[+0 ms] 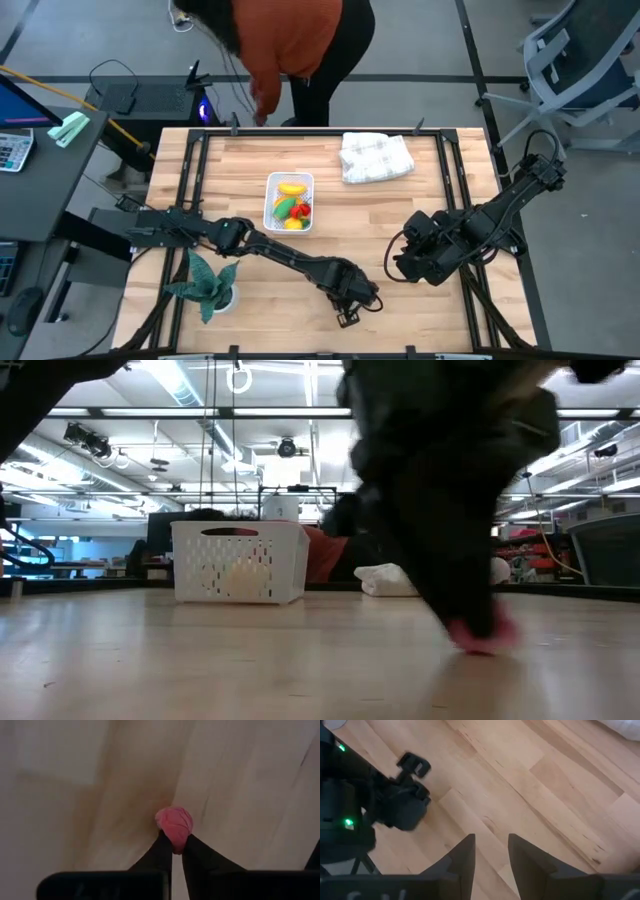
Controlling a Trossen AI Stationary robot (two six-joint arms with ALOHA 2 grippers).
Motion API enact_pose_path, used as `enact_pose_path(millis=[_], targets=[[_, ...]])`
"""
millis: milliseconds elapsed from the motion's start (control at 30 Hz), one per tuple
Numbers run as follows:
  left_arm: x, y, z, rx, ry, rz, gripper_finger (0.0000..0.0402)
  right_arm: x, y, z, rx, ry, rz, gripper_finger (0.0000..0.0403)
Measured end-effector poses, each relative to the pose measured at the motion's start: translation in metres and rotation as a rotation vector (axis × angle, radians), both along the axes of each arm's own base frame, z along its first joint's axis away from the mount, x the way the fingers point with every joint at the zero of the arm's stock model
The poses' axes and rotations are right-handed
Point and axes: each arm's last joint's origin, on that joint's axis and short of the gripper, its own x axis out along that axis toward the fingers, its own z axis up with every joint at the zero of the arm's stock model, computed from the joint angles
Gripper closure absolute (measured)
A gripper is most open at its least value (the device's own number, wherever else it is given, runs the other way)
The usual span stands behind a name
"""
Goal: Pick and placing Produce into tupperware
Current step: Put the peach into the transparent bin
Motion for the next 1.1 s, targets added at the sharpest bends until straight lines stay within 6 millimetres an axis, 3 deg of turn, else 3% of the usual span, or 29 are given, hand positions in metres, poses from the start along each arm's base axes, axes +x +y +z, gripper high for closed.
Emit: enact_pose_path(millis=[133, 333, 533, 700, 900, 1100], targets=[[-0.016, 0.013, 0.024, 0.067, 0.091, -0.027, 0.0377, 0.0, 0.0, 0.0, -0.004, 0.0, 0.003, 0.0279], [-0.058, 0.042, 0.081, 0.301, 0.268, -0.045, 0.0377, 0.0, 0.0, 0.0, -0.011, -0.005, 0.003, 0.0279], [-0.072, 0.079, 0.142, 0.352, 0.115, 0.079, 0.0377, 0.001, -0.001, 0.0, -0.044, -0.029, -0.007, 0.0279], [-0.08, 0.122, 0.175, 0.415, 0.035, 0.192, 0.0377, 0.001, -0.001, 0.001, -0.041, -0.035, -0.01, 0.0279], [-0.085, 0.179, 0.192, 0.435, 0.022, 0.263, 0.0377, 0.001, -0.001, 0.001, -0.03, -0.038, -0.019, 0.0279], [-0.086, 0.224, 0.19, 0.416, 0.062, 0.269, 0.0377, -0.003, 0.005, 0.001, -0.021, -0.041, -0.003, 0.0279]])
